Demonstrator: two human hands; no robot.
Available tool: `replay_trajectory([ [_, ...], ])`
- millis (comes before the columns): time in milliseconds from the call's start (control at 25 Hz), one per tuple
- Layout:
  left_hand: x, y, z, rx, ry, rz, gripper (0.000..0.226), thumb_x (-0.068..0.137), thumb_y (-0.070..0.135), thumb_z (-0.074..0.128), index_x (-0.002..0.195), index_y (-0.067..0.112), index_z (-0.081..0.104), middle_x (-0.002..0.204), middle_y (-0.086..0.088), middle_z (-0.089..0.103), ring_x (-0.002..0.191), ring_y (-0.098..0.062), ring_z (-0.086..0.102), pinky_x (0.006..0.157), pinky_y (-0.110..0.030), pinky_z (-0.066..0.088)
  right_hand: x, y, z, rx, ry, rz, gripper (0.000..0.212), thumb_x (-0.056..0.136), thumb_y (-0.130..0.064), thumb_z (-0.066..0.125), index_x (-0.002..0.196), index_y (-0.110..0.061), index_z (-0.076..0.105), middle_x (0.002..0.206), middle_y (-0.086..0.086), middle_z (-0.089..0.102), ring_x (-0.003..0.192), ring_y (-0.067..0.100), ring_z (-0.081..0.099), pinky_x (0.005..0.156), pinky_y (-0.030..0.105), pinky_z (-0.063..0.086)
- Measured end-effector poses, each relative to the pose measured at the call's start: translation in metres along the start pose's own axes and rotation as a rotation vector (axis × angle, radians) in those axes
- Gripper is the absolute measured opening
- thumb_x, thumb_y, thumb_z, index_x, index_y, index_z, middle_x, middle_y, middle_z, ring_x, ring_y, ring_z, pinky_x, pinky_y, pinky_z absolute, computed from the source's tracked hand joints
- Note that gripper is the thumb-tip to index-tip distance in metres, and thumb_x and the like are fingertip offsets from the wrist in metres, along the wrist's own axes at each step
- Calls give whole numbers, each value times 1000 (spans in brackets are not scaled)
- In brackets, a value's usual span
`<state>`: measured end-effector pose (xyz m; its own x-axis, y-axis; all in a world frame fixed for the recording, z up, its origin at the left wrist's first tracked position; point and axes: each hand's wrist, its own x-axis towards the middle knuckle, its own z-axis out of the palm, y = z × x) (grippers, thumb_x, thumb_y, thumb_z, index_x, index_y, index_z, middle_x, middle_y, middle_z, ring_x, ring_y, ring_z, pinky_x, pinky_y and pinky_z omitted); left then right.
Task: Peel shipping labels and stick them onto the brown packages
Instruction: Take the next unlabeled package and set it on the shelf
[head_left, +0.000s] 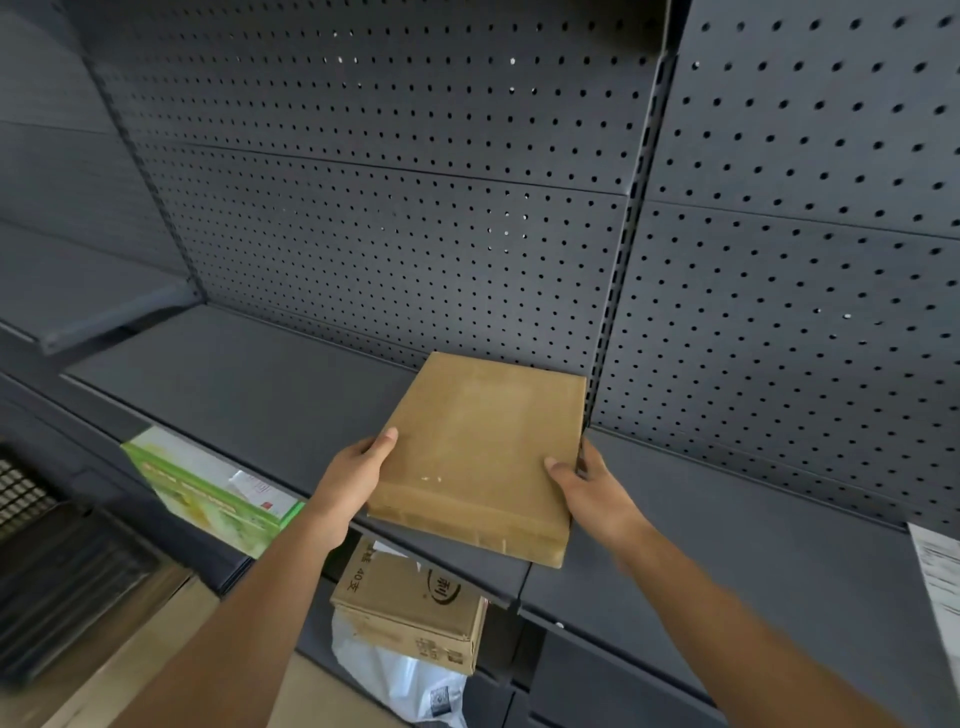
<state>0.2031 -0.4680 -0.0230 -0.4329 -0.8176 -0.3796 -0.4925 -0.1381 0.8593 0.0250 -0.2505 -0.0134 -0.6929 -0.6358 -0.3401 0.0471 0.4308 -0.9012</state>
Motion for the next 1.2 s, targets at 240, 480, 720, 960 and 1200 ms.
replay_trajectory([
  [240,-10,3,6,-14,0,12,62,96,62,52,144,23,58,141,-4,62,132,-29,54,115,-48,38,1,3,1,85,21,11,55,100,-40,50,150,-38,27,129,-11,58,111,14,62,91,31,50],
  [480,-49,18,43,33,-22,117,52,101,54,50,137,18,61,124,5,64,126,-26,56,97,-35,39,-23,11,-38,108,116,30,51,101,-39,48,149,-35,31,123,-13,57,105,13,59,88,31,47],
  [720,-90,34,109,52,-147,197,50,102,52,49,141,22,58,125,11,58,133,-21,51,95,-32,34,-62,40,-107,116,264,54,47,101,-41,46,147,-35,36,128,-11,58,107,14,59,89,33,45],
  [960,-126,38,176,105,-298,277,42,101,55,50,128,26,65,106,21,64,96,-2,57,87,-28,42,-100,73,-174,130,421,88,46,99,-43,47,144,-35,41,122,-11,61,105,14,60,95,37,48],
  [1200,-151,32,221,150,-344,297,28,104,49,48,118,29,61,91,26,56,80,7,50,67,-18,38,-123,102,-210,136,470,101,36,100,-37,50,135,-29,50,112,-12,65,101,12,63,87,32,50],
])
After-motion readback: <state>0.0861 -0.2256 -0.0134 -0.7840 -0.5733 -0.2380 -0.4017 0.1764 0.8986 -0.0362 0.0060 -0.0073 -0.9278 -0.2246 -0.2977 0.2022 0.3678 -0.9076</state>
